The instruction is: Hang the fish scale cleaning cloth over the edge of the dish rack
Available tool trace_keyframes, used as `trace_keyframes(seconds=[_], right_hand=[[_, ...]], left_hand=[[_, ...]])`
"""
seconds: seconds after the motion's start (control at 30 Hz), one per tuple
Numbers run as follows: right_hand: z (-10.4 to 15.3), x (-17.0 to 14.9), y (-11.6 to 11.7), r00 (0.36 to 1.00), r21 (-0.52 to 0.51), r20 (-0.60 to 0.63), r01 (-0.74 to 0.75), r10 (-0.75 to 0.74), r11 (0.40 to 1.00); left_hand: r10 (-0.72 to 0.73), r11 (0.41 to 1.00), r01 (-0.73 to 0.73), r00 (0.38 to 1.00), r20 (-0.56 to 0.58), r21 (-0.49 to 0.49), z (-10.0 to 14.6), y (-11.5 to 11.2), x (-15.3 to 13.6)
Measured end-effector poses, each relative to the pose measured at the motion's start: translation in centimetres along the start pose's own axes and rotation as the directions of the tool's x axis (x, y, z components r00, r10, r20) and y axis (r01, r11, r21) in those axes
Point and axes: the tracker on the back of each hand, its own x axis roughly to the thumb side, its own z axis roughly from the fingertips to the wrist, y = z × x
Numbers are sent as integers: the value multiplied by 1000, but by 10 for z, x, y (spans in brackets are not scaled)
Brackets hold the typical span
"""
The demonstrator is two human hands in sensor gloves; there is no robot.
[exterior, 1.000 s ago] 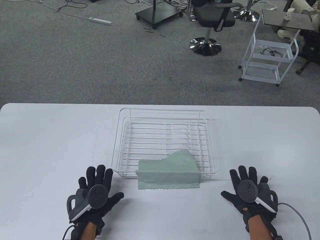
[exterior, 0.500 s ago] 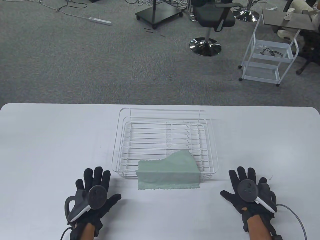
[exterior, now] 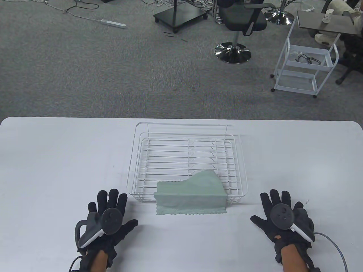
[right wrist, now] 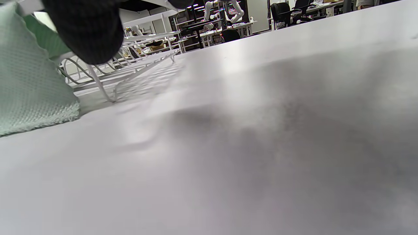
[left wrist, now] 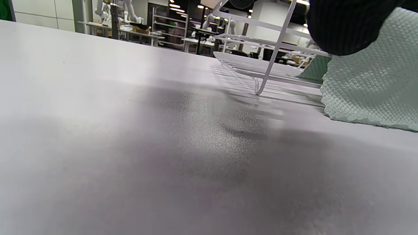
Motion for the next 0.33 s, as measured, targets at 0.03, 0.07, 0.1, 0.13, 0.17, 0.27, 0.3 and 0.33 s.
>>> trace_keyframes(seconds=[0.03, 0.07, 0.1, 0.13, 0.17, 0.27, 0.3, 0.33], right_hand=[[0, 0, 0, 1000, 3, -1, 1, -1, 1000], [0, 0, 1, 1000, 8, -1, -3, 3, 1000], [0, 0, 1, 1000, 11, -2, -5, 5, 1000], [-1, -1, 1, 1000, 13, -4, -4, 4, 1000], [-1, -1, 2, 1000, 14, -5, -1, 1, 1000], [-1, 0, 2, 1000, 17, -5, 7, -7, 1000], [-2, 0, 2, 1000, 19, -5, 1, -1, 1000], [-2, 0, 2, 1000, 21, -4, -3, 3, 1000]], left_hand=[[2, 1000, -2, 1000, 0, 0, 0, 0, 0], [2, 1000, -2, 1000, 0, 2, 0, 0, -1], [0, 1000, 0, 1000, 0, 2, 0, 1, -1], [-1, 1000, 1, 1000, 0, 2, 0, 1, -1], [2, 1000, -2, 1000, 0, 1, 0, 1, -1], [7, 1000, -7, 1000, 1, 2, -1, 1, -2], [7, 1000, -7, 1000, 0, 1, -1, 1, -3], [9, 1000, -9, 1000, -2, 0, -1, 1, -3]])
